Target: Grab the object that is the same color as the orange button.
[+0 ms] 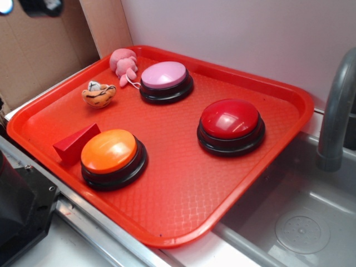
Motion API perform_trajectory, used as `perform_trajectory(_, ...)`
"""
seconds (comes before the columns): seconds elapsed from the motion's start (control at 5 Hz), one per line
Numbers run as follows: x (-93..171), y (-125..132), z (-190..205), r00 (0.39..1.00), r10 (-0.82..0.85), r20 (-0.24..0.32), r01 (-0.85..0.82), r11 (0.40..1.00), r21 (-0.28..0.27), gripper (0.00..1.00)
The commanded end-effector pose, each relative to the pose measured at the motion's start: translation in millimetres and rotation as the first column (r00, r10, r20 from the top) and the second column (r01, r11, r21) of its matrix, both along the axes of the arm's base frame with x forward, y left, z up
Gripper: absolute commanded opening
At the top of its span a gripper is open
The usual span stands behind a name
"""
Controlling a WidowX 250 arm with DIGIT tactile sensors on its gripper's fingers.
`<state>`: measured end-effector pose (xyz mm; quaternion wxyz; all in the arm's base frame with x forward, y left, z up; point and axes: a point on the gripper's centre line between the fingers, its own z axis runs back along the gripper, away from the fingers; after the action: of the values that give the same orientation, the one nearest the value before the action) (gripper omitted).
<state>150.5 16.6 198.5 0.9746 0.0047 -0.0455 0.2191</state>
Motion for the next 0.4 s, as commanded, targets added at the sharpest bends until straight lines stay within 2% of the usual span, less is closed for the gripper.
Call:
perform_trajectory(0.0, 26.8, 49.2, -49.7, 0.891, 0.431, 0.143, -0.446, 0.890, 0.098, 1.00)
perform_trajectory(0.2, 34.7, 76.1, -83.7, 0.787, 0.591, 0.177, -0.613, 0.782, 0.113, 1.00)
